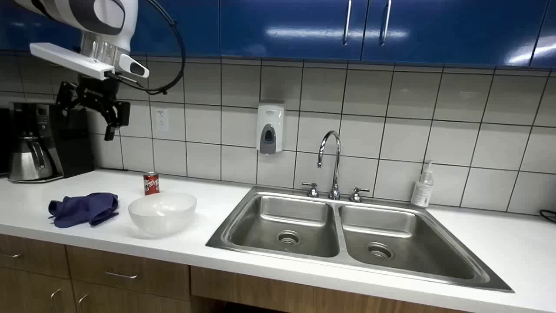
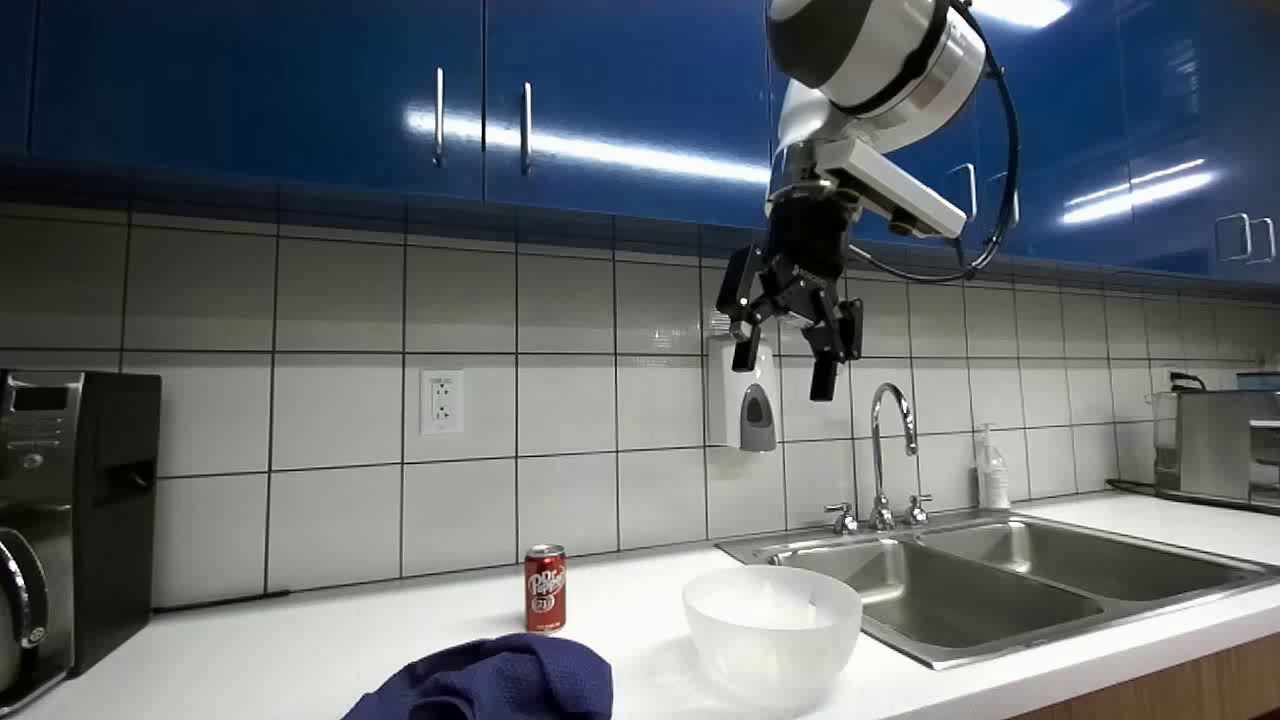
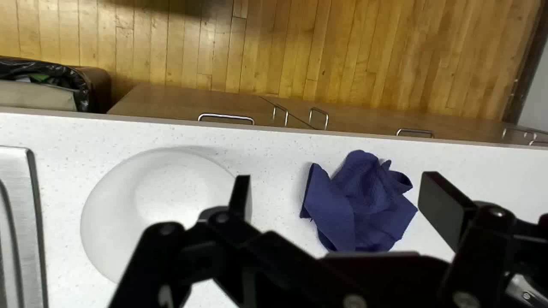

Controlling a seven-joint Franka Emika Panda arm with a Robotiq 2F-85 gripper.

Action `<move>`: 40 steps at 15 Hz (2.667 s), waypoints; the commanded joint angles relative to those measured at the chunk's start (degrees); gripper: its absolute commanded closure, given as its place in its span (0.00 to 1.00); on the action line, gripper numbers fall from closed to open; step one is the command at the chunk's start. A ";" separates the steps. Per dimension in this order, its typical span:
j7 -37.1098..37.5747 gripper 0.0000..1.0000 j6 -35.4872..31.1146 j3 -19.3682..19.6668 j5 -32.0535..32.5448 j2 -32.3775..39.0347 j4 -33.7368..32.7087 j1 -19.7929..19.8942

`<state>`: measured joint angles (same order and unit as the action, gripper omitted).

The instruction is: Put the blue towel in the clear bowl.

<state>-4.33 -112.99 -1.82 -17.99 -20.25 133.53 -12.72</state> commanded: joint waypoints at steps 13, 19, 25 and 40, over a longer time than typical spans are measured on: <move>-0.12 0.00 -0.61 -1.87 -0.16 0.59 -0.14 1.21; 0.21 0.00 -3.68 -5.02 0.26 3.50 -0.26 0.21; 0.90 0.00 -9.84 -8.65 0.89 9.61 -0.74 -0.60; 1.05 0.00 -21.56 -13.24 14.55 25.58 -7.93 -3.20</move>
<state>-3.32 -134.55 -14.45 -6.51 1.62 129.44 -15.71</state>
